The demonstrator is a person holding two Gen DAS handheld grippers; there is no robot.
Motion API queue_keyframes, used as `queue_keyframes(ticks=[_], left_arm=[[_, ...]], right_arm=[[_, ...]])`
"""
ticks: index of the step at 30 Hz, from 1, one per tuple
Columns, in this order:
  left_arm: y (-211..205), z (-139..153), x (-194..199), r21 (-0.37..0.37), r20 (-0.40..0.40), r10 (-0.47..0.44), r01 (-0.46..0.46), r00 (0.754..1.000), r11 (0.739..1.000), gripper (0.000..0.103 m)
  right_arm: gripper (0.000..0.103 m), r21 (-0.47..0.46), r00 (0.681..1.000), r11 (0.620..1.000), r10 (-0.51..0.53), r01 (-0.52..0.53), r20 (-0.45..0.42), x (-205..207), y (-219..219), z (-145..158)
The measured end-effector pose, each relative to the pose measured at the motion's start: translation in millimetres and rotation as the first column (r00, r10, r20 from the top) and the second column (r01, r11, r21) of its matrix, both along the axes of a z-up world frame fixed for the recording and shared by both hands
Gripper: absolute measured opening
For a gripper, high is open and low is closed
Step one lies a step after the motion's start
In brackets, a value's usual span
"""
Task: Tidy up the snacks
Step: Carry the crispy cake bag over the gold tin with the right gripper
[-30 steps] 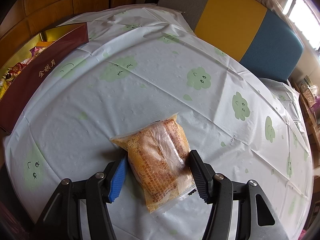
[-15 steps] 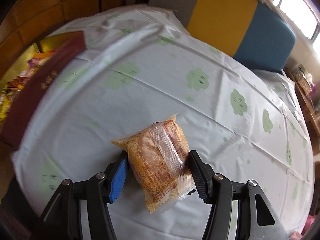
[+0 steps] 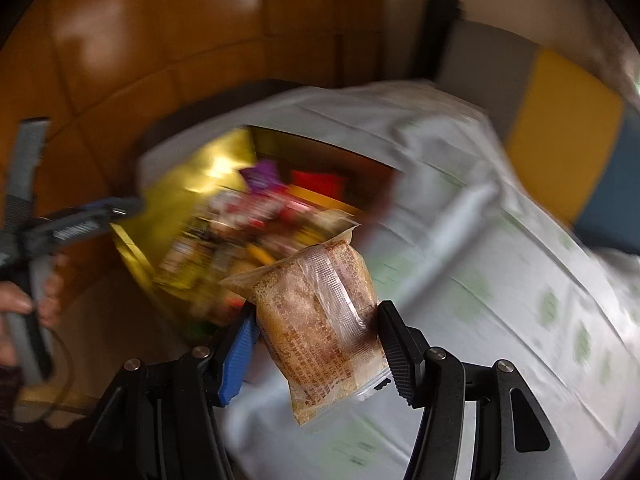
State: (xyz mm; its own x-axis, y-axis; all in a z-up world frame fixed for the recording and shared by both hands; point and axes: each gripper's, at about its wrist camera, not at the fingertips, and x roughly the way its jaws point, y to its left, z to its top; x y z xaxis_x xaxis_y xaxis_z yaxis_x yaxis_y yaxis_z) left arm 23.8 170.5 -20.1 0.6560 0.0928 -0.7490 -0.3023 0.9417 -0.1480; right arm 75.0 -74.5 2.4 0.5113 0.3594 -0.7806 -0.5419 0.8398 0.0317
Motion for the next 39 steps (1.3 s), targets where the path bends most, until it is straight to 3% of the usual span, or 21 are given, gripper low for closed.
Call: queue_keyframes(ticks=[4, 10, 18, 26, 31, 39], left_arm=[[6.4, -1.9, -1.5, -0.003, -0.002, 0.014, -0.014, 1.000, 1.000, 0.051], [8.5, -2.8, -2.0, 0.002, -0.002, 0.014, -0.014, 1.000, 1.000, 0.051], [6.2, -5.9, -2.5, 0.000, -0.007, 0.004, -0.004, 1.000, 1.000, 0.051], [4.0, -4.5, -2.9, 0.005, -0.007, -0.007, 0.007, 1.000, 1.000, 0.051], [-0.7, -3.6, -3.3, 0.011, -0.006, -0.012, 0.013, 1.000, 1.000, 0.051], [-9.0, 2.4, -3.9, 0.038, 0.006, -0.023, 0.023, 1.000, 0.999, 0.051]], right_arm=[[0.060, 0.002, 0.996, 0.997, 0.082, -0.082, -0.024, 5.5, 47.2, -10.1], [0.060, -0.078, 0.986, 0.990, 0.106, -0.117, -0.129, 25.8, 87.0, -59.9], [0.061, -0.073, 0.988, 0.991, 0.101, -0.110, -0.117, 23.4, 81.8, -63.1], [0.065, -0.020, 0.992, 0.995, 0.100, -0.101, -0.075, 8.0, 66.5, -43.8], [0.046, -0.036, 0.991, 0.994, 0.101, -0.105, -0.083, 7.1, 63.9, -51.0], [0.046, 0.021, 0.994, 0.998, 0.064, -0.062, -0.091, 21.8, 62.9, -56.7]])
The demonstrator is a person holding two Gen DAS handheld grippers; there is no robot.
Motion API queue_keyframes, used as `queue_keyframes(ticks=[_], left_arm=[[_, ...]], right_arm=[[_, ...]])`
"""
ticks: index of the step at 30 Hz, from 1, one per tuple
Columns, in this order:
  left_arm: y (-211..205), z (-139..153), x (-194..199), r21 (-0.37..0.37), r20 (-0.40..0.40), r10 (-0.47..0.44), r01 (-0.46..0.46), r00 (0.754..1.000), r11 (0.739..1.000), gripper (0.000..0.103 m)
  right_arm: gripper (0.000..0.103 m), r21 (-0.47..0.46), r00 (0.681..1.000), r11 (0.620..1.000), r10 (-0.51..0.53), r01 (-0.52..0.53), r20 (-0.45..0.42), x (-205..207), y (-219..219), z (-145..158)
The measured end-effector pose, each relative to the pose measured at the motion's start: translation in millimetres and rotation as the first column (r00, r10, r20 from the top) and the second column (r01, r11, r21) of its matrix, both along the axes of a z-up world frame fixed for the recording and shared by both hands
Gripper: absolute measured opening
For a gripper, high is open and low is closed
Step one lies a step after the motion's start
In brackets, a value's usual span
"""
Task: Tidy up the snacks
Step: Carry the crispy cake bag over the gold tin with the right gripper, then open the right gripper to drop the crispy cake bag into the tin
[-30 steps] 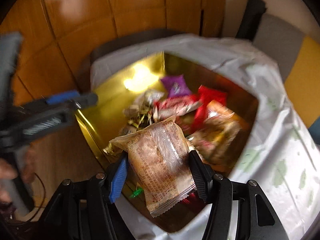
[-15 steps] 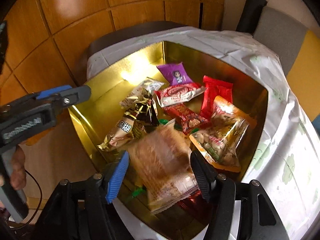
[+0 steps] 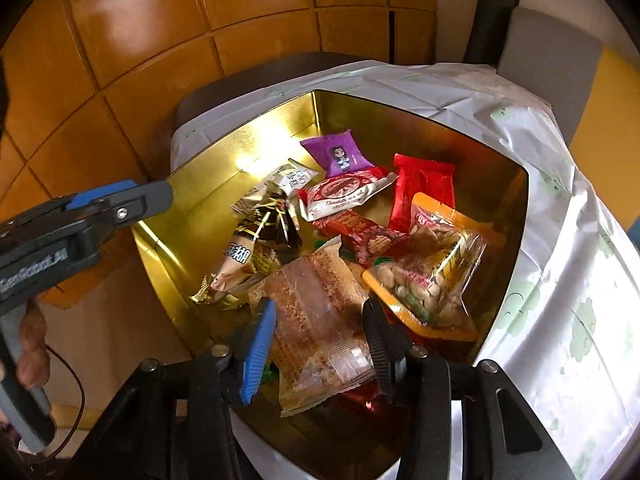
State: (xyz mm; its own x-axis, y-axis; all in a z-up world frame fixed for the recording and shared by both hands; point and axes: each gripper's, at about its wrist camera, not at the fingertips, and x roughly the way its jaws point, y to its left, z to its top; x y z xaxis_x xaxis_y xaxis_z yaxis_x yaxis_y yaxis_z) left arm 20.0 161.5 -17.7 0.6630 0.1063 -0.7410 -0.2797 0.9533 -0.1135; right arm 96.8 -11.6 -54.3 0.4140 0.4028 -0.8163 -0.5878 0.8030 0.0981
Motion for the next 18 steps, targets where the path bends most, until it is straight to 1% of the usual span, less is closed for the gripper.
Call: queue_keyframes(ticks=[6, 10, 14, 18], left_arm=[[-5.3, 2.3, -1.6, 0.018, 0.002, -0.002, 0.002, 1.000, 1.000, 0.051], [-10.4, 4.7, -4.3, 0.034, 0.005, -0.006, 0.006, 1.000, 0.999, 0.051], [-14.6, 8.7, -7.6, 0.051, 0.016, -0.004, 0.003, 1.000, 0.999, 0.051], [-17.2, 11.9, -10.7, 0.061, 0.022, -0.003, 0.002, 1.000, 0.998, 0.051]], right_arm=[[0.047, 0.017, 1.000, 0.999, -0.027, 0.027, -0.004, 0.9, -2.1, -1.4], [0.050, 0.023, 0.999, 0.998, -0.050, 0.050, -0.010, -0.3, -6.0, 0.5], [0.051, 0.026, 0.996, 0.996, -0.082, 0.082, 0.023, -7.4, -11.4, 6.9], [0.055, 0.067, 0.990, 0.989, -0.135, 0.131, 0.047, -14.7, -21.9, 18.4]])
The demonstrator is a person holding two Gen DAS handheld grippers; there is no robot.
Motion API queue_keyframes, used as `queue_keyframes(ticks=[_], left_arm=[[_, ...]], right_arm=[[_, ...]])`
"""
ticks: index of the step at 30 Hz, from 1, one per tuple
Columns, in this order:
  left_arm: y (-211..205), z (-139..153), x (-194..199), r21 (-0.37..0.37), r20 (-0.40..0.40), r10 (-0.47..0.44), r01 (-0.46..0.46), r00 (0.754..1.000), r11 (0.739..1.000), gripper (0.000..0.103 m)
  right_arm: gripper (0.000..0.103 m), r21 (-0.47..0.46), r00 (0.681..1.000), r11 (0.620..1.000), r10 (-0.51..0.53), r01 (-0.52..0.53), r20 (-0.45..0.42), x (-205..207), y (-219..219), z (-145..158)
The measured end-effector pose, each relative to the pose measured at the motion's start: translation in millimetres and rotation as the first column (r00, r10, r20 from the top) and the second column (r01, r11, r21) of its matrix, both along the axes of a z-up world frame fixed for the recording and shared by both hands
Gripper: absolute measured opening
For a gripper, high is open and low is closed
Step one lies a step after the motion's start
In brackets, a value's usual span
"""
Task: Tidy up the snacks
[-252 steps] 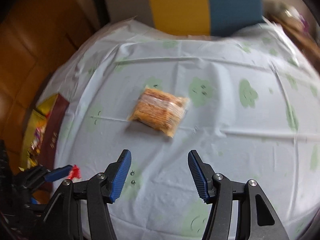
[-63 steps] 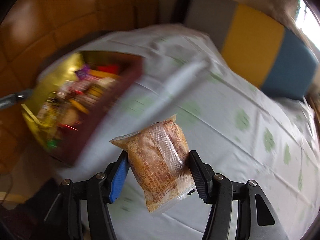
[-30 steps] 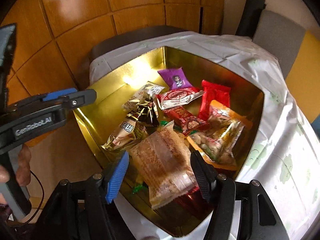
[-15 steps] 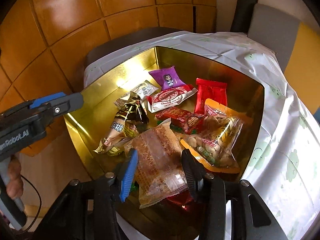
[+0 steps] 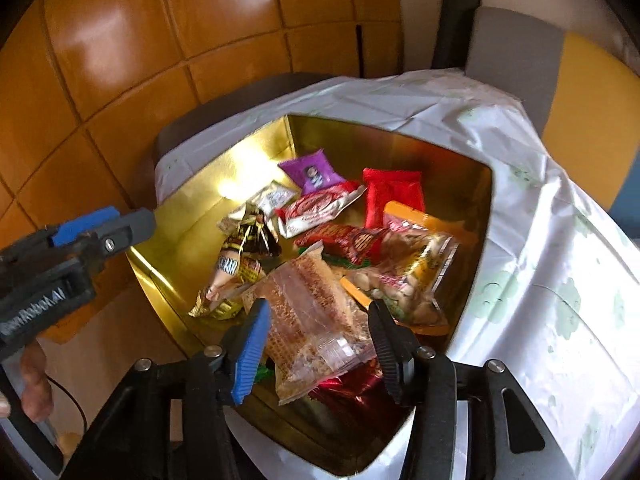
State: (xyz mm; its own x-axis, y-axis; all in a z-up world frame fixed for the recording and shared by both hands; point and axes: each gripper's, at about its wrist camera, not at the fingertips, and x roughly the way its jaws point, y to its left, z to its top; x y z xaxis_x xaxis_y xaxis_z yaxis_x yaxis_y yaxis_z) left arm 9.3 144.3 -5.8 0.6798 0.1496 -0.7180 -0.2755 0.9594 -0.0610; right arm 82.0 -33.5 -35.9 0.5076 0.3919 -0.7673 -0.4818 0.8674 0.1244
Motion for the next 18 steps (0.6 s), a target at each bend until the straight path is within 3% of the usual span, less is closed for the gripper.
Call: queue_keyframes(ticks=[9, 13, 18], left_arm=[[-13.2, 8.5, -14.0, 0.029, 0.041, -0.011, 0.010, 0.999, 1.000, 0.052], [-22.9, 14.1, -21.6, 0.037, 0.070, -0.029, 0.026, 0.997, 0.999, 0.065], [-40.3, 19.2, -25.6, 0.064, 0.091, -0.062, 0.056, 0.994, 0.996, 0.065]], right_arm=[[0.065, -0.004, 0.985, 0.989, -0.147, 0.147, 0.086, -25.5, -22.4, 18.0], [0.068, 0.005, 0.976, 0.980, -0.199, 0.200, 0.088, -33.8, -35.1, 19.8], [0.068, 0.003, 0.966, 0.971, -0.239, 0.240, 0.095, -42.1, -44.9, 17.5]])
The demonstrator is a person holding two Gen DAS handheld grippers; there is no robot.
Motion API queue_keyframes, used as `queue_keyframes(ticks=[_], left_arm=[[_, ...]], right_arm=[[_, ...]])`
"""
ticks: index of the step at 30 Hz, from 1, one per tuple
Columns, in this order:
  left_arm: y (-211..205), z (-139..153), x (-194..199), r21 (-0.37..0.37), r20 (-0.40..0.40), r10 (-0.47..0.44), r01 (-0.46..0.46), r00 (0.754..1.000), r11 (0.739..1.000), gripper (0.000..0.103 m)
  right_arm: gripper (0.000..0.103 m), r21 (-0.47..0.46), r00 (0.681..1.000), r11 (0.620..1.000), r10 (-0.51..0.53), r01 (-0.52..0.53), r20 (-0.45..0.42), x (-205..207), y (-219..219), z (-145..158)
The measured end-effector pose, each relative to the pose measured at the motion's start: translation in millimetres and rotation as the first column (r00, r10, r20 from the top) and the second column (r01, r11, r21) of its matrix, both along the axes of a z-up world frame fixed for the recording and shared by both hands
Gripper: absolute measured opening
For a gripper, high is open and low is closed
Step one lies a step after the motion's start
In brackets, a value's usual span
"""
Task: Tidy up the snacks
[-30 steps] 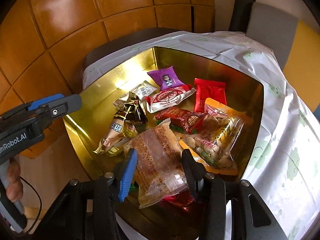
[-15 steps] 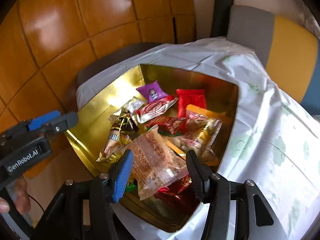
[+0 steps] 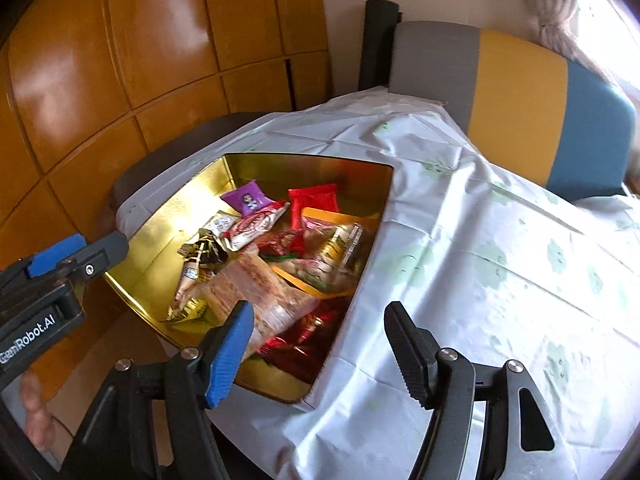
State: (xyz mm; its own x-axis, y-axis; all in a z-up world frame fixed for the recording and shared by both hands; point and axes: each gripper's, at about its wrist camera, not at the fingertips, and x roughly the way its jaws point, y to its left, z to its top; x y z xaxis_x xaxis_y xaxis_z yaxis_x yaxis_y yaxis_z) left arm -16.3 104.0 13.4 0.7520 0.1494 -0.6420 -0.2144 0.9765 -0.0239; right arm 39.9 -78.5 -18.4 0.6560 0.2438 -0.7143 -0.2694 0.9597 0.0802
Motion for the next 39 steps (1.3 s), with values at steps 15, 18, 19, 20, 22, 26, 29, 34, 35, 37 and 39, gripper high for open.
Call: queue_keyframes(ticks=[15, 18, 19, 20, 22, 26, 29, 34, 35, 37, 39], left_arm=[[-12.6, 3.7, -4.3, 0.060, 0.019, 0.052, -0.053, 0.998, 0.997, 0.065], [-13.0, 4.0, -5.2, 0.062, 0.028, 0.059, -0.061, 0.998, 0.996, 0.065], [-13.0, 4.0, -5.6, 0.063, 0.029, 0.058, -0.059, 0.998, 0.996, 0.065], [-13.1, 4.0, -5.4, 0.064, 0.029, 0.057, -0.059, 0.998, 0.996, 0.065], [-13.4, 4.1, -5.6, 0.064, 0.029, 0.056, -0.058, 0.998, 0.996, 0.065], [-14.1, 4.3, -5.5, 0.063, 0.028, 0.050, -0.052, 0.998, 0.997, 0.065], [-14.2, 4.6, -5.9, 0.063, 0.032, 0.049, -0.051, 0.998, 0.997, 0.065], [-14.2, 4.3, -5.1, 0.064, 0.031, 0.049, -0.051, 0.998, 0.997, 0.065], [-14.1, 4.2, -4.9, 0.064, 0.031, 0.046, -0.048, 0.998, 0.997, 0.065], [-14.3, 3.9, -5.0, 0.061, 0.027, 0.046, -0.048, 0.999, 0.997, 0.065], [-14.6, 3.5, -4.1, 0.064, 0.024, 0.046, -0.047, 0.999, 0.997, 0.065]], right_arm=[[0.070, 0.012, 0.998, 0.999, -0.052, 0.052, 0.030, -6.1, -15.6, 4.2], [0.070, 0.014, 0.998, 0.999, -0.051, 0.051, 0.026, -6.1, -15.1, 3.4], [0.070, 0.014, 0.998, 0.999, -0.050, 0.050, 0.026, -6.1, -14.9, 3.3], [0.070, 0.013, 0.998, 0.999, -0.050, 0.050, 0.027, -6.0, -14.5, 3.4], [0.071, 0.013, 0.998, 0.999, -0.049, 0.049, 0.030, -6.1, -14.1, 3.8], [0.071, 0.012, 0.998, 0.999, -0.047, 0.046, 0.029, -6.2, -13.8, 3.3], [0.071, 0.011, 0.999, 0.999, -0.046, 0.045, 0.028, -5.9, -13.5, 3.2], [0.071, 0.009, 0.998, 0.999, -0.046, 0.046, 0.031, -6.3, -13.4, 3.5], [0.071, 0.009, 0.998, 0.999, -0.046, 0.046, 0.032, -6.6, -13.5, 3.7], [0.071, 0.009, 0.998, 0.999, -0.047, 0.046, 0.032, -6.3, -13.4, 3.8], [0.071, 0.008, 0.998, 0.999, -0.047, 0.046, 0.033, -6.4, -13.5, 3.9]])
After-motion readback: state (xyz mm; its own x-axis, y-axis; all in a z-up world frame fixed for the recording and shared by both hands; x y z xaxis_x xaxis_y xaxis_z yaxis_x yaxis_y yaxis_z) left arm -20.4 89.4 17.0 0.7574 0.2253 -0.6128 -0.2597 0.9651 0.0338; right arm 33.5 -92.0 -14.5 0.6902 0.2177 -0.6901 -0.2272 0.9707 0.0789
